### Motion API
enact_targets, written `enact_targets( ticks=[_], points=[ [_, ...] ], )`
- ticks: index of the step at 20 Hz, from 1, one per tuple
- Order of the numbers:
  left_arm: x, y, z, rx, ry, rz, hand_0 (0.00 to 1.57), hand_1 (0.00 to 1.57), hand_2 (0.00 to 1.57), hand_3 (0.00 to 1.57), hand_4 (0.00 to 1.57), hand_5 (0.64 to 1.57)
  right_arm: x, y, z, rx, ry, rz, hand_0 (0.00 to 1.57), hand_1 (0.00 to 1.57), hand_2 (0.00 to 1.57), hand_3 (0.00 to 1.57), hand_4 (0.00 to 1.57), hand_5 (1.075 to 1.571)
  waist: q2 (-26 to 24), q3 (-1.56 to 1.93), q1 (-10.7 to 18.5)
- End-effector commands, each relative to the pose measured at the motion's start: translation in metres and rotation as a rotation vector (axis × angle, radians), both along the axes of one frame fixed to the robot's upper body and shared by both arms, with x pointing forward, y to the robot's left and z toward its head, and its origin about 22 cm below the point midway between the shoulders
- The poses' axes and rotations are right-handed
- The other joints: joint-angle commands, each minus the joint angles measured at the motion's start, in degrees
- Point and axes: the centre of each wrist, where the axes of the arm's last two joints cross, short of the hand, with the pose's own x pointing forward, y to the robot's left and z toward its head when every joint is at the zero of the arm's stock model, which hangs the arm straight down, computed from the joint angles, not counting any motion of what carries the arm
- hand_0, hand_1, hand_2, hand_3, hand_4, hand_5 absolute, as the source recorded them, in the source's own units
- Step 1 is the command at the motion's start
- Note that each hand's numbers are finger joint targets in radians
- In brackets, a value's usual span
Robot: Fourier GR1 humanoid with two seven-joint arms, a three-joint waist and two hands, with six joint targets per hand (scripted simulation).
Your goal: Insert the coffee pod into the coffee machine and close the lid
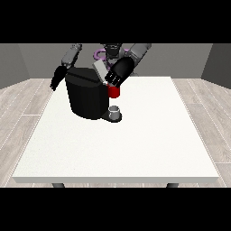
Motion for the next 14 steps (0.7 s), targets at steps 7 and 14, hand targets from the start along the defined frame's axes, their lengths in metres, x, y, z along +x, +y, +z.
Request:
enact_targets(
  ticks=[7, 14],
  points=[
    [0.001, 0.009, -0.021, 0.096, -0.048, 0.061, 1.21, 1.21, 1.23, 1.13, 0.00, 1.571, -0.009, 0.013, 0.000, -0.009, 0.007, 0.026, 0.00, 0.00, 0.00, 0.00, 0.00, 1.571, -0.28, -0.02, -2.44],
    [-0.004, 0.024, 0.015, 0.168, -0.107, 0.056, 1.17, 1.17, 1.17, 1.02, 0.00, 1.571, -0.006, 0.017, 0.000, 0.012, 0.003, 0.011, 0.00, 0.00, 0.00, 0.00, 0.00, 1.571, 1.05, 0.00, -1.29]
  ],
)
